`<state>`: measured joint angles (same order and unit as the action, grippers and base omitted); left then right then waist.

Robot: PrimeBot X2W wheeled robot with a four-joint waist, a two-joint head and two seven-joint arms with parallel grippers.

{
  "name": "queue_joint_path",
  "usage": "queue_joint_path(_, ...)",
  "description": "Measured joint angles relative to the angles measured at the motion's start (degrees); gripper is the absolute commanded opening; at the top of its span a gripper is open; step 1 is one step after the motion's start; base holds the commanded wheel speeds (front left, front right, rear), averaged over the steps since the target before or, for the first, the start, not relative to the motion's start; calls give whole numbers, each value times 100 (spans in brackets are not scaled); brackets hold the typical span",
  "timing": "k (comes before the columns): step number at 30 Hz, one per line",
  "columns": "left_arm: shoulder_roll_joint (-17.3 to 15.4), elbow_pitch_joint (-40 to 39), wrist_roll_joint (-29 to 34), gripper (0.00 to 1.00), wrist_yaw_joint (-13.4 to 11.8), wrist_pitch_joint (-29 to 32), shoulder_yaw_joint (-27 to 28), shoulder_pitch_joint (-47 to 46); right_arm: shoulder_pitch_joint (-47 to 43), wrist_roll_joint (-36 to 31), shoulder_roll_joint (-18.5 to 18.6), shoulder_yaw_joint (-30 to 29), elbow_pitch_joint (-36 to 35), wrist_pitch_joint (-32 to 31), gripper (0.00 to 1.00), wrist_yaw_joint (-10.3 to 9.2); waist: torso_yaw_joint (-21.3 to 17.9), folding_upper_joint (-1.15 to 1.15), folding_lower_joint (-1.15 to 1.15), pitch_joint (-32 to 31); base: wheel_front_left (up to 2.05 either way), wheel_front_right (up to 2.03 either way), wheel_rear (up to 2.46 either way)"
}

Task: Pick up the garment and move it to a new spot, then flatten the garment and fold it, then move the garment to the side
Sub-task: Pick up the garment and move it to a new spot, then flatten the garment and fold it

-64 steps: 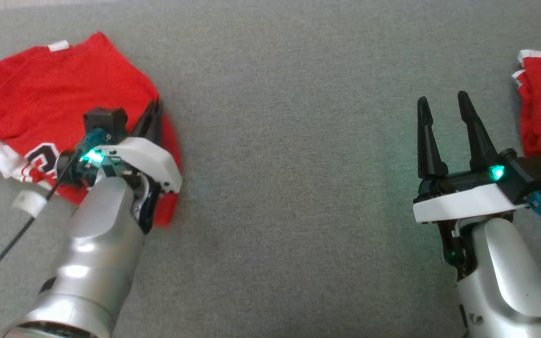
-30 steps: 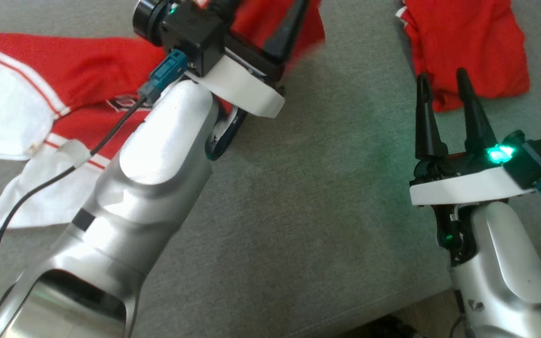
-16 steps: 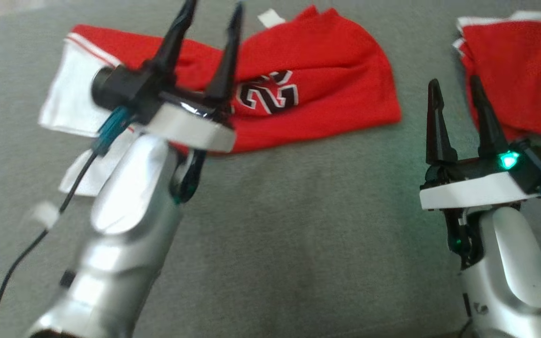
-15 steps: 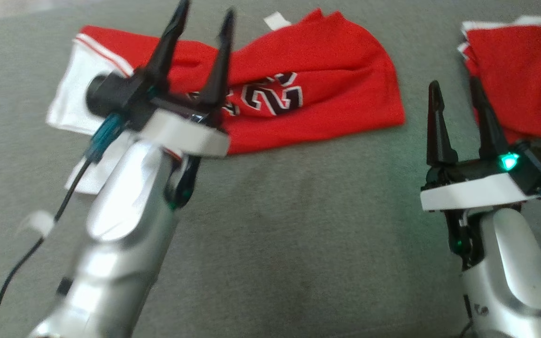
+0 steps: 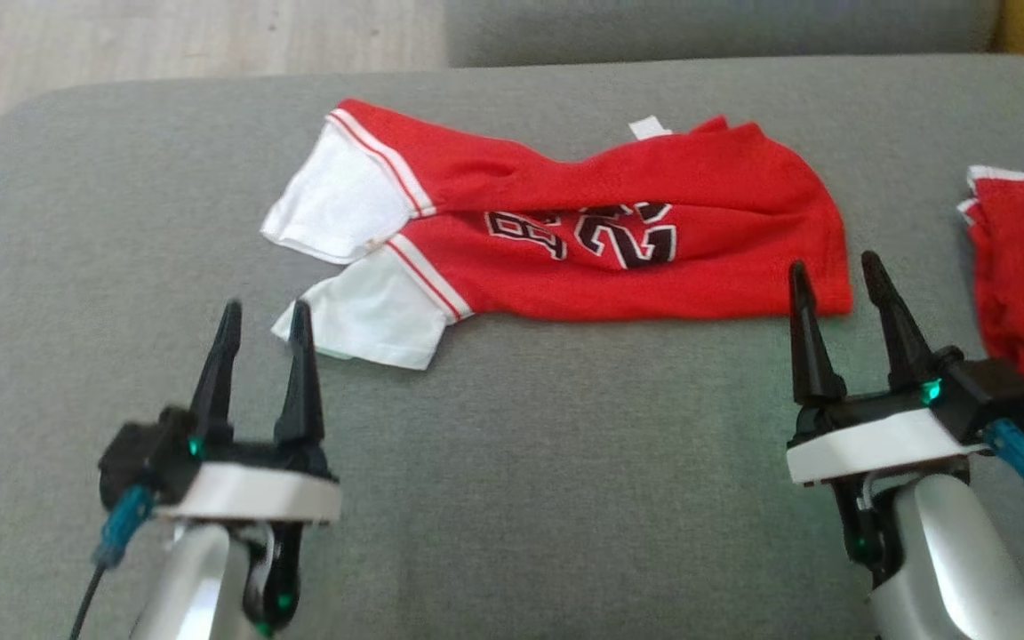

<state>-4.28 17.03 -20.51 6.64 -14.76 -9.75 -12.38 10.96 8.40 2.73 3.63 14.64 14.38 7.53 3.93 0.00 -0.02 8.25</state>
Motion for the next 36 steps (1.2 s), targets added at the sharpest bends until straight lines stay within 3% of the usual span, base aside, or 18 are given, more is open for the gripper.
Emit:
queue_joint_path(6,63,59,205,100,43,0,115,175,4,14,1,33,14,0,100,0,27,0,2,-33,0,0,0)
queue_joint_path(12,114,778,282,100,20,19,218,-65,13,16,2,41,-3,0,100,0,-143,0,2,59,0,0,0)
queue_joint_path(22,-9,2174,342,100,-534,420,413,-1038,31,70,2,38,-78,0,100,0,-497,0,3,434,0,0,0)
queue_joint_path(27,-77,2754,341,100,-619,630,430,-1264,114,120,2,60,-77,0,100,0,-603,0,3,527,0,0,0)
queue_joint_path(28,-76,2853,338,72,-612,668,428,-1289,148,120,2,58,-78,0,100,0,-615,0,3,531,0,0,0)
queue_joint_path(29,-76,2924,335,72,-605,669,426,-1320,165,120,3,58,-83,0,100,0,-623,0,3,531,0,0,0)
queue_joint_path(30,-80,2959,335,0,-600,669,427,-1343,167,120,2,59,-83,0,100,0,-628,0,2,527,0,0,0)
queue_joint_path(36,-64,3042,174,0,-549,247,513,-1421,160,120,2,4,-51,0,100,0,-589,0,2,425,0,0,0)
